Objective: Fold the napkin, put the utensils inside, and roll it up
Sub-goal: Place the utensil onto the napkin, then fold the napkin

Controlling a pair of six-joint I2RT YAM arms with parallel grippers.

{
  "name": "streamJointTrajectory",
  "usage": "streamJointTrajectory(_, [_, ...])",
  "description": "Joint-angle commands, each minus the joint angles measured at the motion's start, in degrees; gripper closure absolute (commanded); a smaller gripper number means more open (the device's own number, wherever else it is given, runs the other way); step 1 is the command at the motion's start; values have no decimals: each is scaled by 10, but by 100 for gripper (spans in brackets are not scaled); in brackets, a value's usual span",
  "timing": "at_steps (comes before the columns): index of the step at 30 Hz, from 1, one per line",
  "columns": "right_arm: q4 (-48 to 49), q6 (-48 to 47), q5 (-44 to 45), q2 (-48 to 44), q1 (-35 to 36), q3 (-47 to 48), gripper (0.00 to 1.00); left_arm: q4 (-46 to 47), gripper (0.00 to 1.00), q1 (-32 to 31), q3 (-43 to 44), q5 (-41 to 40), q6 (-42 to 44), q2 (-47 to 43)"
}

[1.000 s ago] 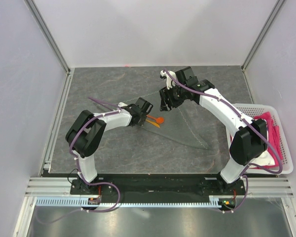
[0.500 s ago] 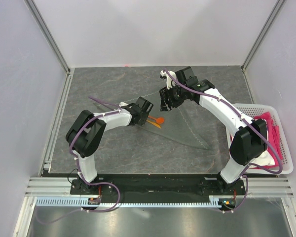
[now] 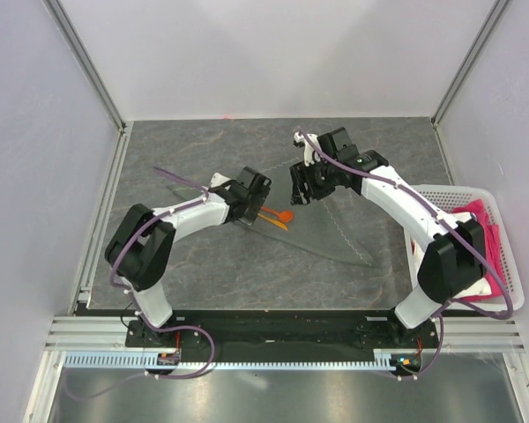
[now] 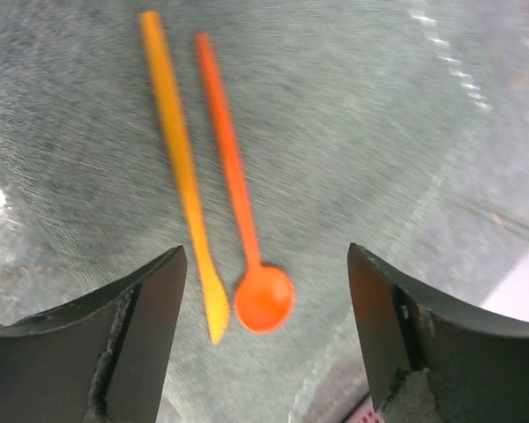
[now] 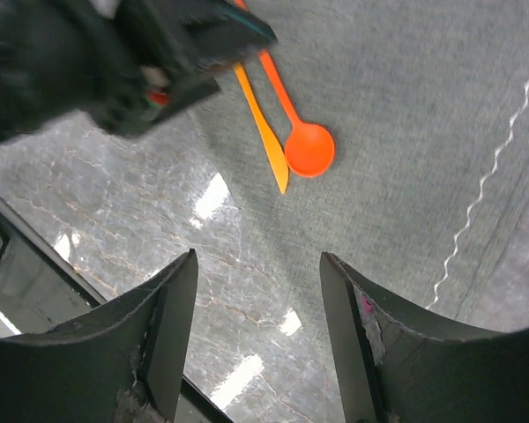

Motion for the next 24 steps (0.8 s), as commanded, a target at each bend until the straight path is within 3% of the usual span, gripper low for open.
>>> streamJointTrajectory(1, [25,38,34,-34,-1,-47,34,27,16,8,-11,-46,107,-83])
streamJointTrajectory(5, [37,58,39,-30,-1,-89,34,91,15,92,-81,-12,220,-155])
streamJointTrajectory(9, [73,79,41,-35,0,-138,32,167,19,235,-215,109,294,-238])
streamJointTrajectory(10, [87,89,44,-38,-1,-145,31,174,19,279,-232,111,311,-254])
streamJointTrajectory(14, [103,109,48,-35,-1,-161,31,174,22,330,-267,62,406,-317])
streamJointTrajectory(17, [113,125,42,-30,-1,-161,31,205,26,389,-277,85,436,-314])
streamJointTrajectory(24, [119,144,49,-44,0,-155,30,336,41,500,-274,280,460,-203])
